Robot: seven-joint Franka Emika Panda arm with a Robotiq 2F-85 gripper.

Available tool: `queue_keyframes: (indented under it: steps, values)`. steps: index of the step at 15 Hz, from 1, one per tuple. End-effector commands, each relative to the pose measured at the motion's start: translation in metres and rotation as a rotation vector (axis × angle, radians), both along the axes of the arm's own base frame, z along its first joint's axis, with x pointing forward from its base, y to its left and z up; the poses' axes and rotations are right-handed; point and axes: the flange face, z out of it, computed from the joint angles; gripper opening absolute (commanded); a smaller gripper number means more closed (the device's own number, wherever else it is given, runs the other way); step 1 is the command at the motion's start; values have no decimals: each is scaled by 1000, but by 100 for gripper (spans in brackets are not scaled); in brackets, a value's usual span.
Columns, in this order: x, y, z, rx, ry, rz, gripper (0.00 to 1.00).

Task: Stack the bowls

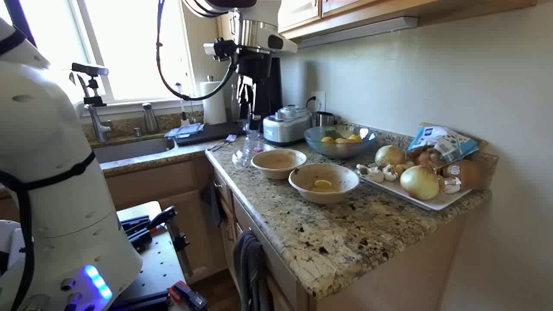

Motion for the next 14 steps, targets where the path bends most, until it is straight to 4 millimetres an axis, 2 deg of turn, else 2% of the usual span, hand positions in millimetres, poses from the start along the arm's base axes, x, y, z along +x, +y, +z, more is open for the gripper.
queue_keyframes:
  steps: [1,7,11,14]
  values:
    - [0,0,0,0,0,0,100]
    - [2,0,-1,0,-7,-11,100]
    - [17,10,-26,-11,-39,-149,100]
    - [30,27,-48,-33,-79,-249,100]
